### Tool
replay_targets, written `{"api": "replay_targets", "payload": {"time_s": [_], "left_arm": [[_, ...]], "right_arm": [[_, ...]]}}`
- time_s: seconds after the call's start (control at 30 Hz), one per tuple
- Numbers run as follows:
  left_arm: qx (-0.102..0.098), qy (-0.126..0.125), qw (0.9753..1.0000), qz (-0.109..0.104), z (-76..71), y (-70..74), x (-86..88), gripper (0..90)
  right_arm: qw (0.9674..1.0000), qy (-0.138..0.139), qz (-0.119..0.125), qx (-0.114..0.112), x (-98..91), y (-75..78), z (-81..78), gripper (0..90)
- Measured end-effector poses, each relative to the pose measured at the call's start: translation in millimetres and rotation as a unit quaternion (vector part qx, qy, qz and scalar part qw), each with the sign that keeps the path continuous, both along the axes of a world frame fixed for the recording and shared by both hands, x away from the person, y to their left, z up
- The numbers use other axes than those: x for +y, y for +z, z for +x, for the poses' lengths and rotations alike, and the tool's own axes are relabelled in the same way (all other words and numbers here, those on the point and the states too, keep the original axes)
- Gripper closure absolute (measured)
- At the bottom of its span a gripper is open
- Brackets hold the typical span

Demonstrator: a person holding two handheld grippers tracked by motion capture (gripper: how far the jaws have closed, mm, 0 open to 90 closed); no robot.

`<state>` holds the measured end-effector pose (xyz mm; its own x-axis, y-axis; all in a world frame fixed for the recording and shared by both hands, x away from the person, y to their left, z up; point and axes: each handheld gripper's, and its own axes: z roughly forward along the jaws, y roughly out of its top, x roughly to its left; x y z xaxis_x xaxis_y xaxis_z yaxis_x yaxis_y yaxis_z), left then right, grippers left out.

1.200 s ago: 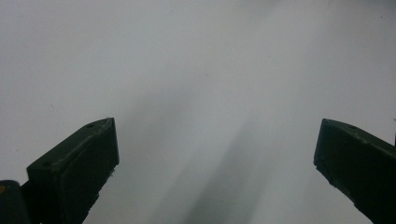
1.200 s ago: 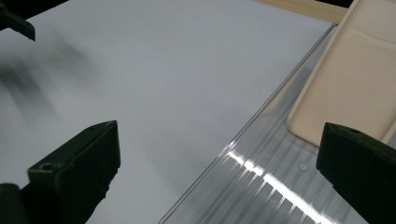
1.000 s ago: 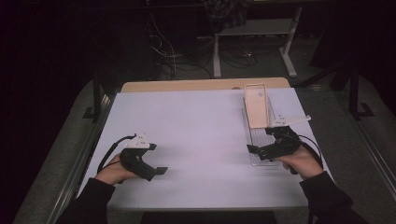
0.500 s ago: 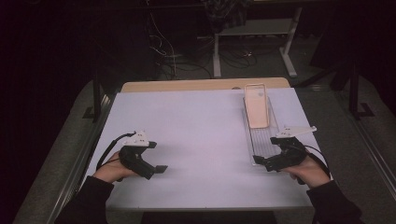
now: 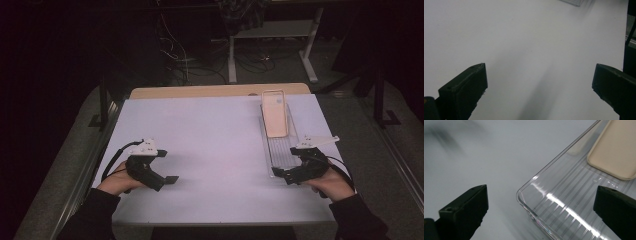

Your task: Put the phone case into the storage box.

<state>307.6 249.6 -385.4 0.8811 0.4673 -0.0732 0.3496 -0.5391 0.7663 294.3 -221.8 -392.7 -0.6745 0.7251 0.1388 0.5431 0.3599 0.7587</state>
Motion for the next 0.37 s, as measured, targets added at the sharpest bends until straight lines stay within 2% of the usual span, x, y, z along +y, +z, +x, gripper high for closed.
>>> {"api": "replay_targets", "payload": {"time_s": [0.07, 0.1, 0.3, 0.37], "left_arm": [[-0.004, 0.0, 1.0, 0.002, 0.4, 0.4, 0.8, 0.0], [0.002, 0.007, 1.0, -0.006, -0.7, 0.3, 0.3, 0.0], [-0.001, 0.003, 1.0, -0.003, -0.6, 0.4, 1.5, 0.0], [-0.002, 0.003, 1.0, -0.001, -0.8, -1.0, 1.2, 0.0]], "right_arm": [[1.0, 0.0, 0.0, 0.001, 0.4, -0.1, -0.1, 0.0], [1.0, 0.0, -0.001, 0.001, 0.4, -0.3, 0.1, 0.0], [1.0, 0.001, 0.0, 0.001, 0.5, -0.2, 0.1, 0.0], [1.0, 0.005, 0.0, -0.005, -0.3, 0.0, 0.6, 0.0]]}}
